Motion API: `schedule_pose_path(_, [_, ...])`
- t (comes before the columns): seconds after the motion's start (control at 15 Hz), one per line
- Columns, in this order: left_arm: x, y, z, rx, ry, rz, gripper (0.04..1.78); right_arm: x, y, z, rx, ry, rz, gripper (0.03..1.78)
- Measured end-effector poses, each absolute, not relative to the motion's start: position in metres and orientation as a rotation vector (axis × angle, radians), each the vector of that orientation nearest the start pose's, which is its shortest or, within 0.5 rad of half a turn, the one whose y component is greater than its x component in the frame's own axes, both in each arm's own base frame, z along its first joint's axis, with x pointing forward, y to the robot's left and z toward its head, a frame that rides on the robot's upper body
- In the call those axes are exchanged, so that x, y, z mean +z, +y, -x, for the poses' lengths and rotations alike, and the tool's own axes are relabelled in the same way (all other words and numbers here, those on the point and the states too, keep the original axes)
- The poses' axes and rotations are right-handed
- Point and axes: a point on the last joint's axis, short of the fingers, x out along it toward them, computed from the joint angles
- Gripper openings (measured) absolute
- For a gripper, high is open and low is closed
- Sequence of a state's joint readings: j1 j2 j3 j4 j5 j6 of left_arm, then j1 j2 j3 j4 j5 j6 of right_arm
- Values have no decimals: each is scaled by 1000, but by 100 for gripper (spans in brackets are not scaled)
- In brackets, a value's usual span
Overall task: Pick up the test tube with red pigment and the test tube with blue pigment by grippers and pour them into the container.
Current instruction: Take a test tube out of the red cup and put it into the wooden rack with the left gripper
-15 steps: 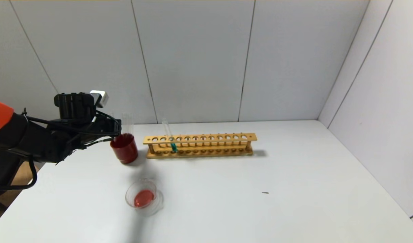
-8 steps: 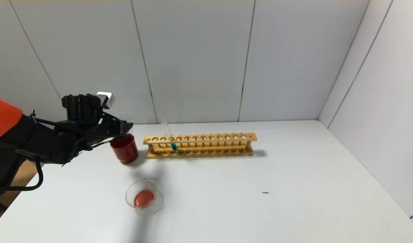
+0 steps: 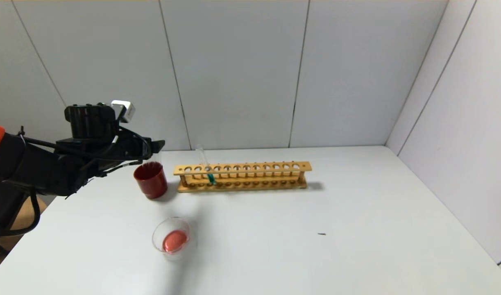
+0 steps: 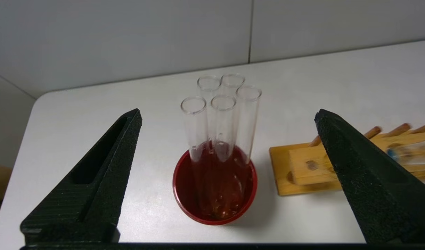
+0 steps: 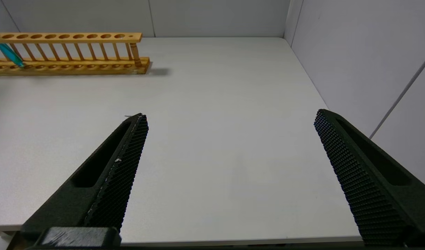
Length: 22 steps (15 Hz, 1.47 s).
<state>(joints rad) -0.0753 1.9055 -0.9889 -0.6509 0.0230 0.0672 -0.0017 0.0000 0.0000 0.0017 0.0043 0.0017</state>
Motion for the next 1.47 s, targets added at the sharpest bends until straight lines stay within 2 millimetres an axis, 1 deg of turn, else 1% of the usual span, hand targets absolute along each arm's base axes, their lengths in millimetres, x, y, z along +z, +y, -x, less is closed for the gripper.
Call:
schedule_pose_path(0.07, [172, -31, -357, -74, 247, -80, 175, 75, 0, 23, 3, 2, -2, 175])
schedule_pose_path(0.13, [181, -40, -350, -98, 224, -74, 175, 75, 0, 23, 3, 2, -2, 175])
schedule_pose_path(0.27, [196, -64, -335, -166, 187, -45, 175, 75, 0, 23, 3, 2, -2, 175])
schedule_pose_path(0.4, [204, -89, -313, -251, 170, -30, 175, 75, 0, 23, 3, 2, -1, 175])
schedule_pose_path(0.53, [203, -106, -290, -318, 181, -35, 175, 75, 0, 23, 3, 1, -2, 175])
schedule_pose_path(0.6, [199, -110, -282, -337, 192, -40, 175, 75, 0, 23, 2, 2, -2, 175])
schedule_pose_path(0.73, [189, -117, -267, -367, 226, -53, 175, 75, 0, 23, 3, 2, -2, 175])
schedule_pose_path(0.87, [178, -123, -258, -391, 266, -60, 175, 75, 0, 23, 2, 2, -2, 175])
schedule_pose_path(1.0, [170, -127, -259, -396, 291, -48, 175, 75, 0, 23, 3, 2, -2, 175])
schedule_pose_path(1.13, [162, -132, -269, -394, 290, -38, 175, 75, 0, 23, 3, 2, -2, 175])
schedule_pose_path(1.27, [152, -138, -288, -375, 270, -31, 175, 75, 0, 23, 3, 2, -2, 175])
schedule_pose_path(1.47, [136, -147, -330, -328, 239, -22, 175, 75, 0, 23, 3, 2, -2, 175])
